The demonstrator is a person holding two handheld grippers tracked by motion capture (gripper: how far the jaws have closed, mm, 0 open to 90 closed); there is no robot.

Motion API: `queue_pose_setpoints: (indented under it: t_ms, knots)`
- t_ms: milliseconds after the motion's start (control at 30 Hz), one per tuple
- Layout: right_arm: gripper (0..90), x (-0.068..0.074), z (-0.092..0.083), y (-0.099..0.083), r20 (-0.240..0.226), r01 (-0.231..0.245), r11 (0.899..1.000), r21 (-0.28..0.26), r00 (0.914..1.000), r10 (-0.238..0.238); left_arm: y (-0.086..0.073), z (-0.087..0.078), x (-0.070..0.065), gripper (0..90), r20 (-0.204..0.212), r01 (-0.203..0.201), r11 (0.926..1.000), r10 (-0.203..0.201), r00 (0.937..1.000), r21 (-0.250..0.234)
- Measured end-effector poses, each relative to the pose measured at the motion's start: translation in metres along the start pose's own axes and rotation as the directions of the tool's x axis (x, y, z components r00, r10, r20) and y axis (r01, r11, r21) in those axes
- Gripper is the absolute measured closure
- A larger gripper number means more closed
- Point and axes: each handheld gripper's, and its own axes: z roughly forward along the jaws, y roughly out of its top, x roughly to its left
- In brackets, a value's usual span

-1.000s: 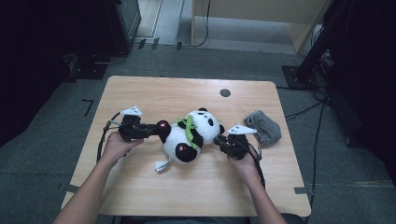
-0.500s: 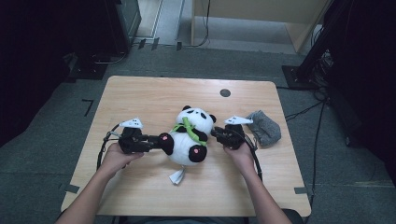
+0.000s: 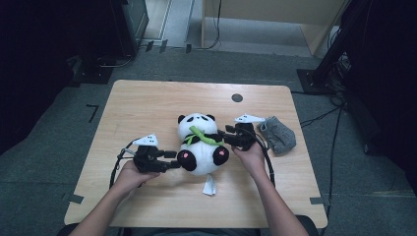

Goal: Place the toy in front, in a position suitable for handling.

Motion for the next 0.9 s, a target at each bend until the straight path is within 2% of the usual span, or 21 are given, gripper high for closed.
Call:
queue_pose_setpoints:
  t_ms: [67, 133, 200, 433, 567, 667, 733, 833, 900]
  knots:
    - [52.6, 0.004, -0.014, 0.001, 0.027, 0.019, 1.0, -0.011, 0.9995, -0.019, 0.001, 0.002, -0.002, 43.4, 0.001, -0.003, 0.9999, 0.003, 1.0, -0.01]
    - [51.5, 0.005, -0.031, -0.001, 0.055, 0.015, 1.0, -0.001, 0.9984, -0.015, 0.001, 0.004, -0.005, 43.4, -0.003, -0.01, 0.9999, 0.01, 1.0, -0.01]
    - [51.5, 0.005, -0.044, -0.009, 0.074, 0.014, 1.0, -0.019, 0.9972, -0.012, 0.001, 0.006, -0.006, 43.1, -0.007, -0.017, 0.9998, 0.017, 0.9998, -0.01]
    - [49.4, 0.007, -0.072, -0.04, 0.089, 0.003, 1.0, 0.029, 0.996, -0.005, 0.001, 0.014, -0.011, 39.6, -0.018, -0.032, 0.9993, 0.031, 0.9994, -0.022]
    - [47.3, 0.007, -0.08, -0.051, 0.07, -0.022, 0.997, 0.075, 0.9974, 0.016, 0.002, 0.022, -0.016, 39.4, -0.01, -0.009, 0.9995, 0.009, 0.9999, -0.032]
    - [45.6, 0.008, -0.082, -0.057, 0.024, -0.033, 0.995, 0.096, 0.9992, 0.031, 0.003, 0.029, -0.021, 38.3, -0.012, -0.018, 0.999, 0.017, 0.9998, -0.041]
    - [44.7, 0.011, -0.081, -0.058, -0.007, -0.028, 0.995, 0.091, 0.9996, 0.029, 0.004, 0.031, -0.023, 37.4, -0.017, -0.028, 0.9988, 0.028, 0.9995, -0.04]
    - [42.5, 0.017, -0.078, -0.057, -0.023, -0.017, 0.996, 0.084, 0.9995, 0.019, 0.008, 0.025, -0.021, 36.2, -0.027, -0.03, 0.9994, 0.03, 0.9992, -0.017]
    - [42.2, 0.02, -0.076, -0.057, -0.029, -0.013, 0.996, 0.087, 0.9995, 0.015, 0.011, 0.015, -0.016, 36.2, -0.035, -0.027, 0.9993, 0.026, 0.9991, -0.025]
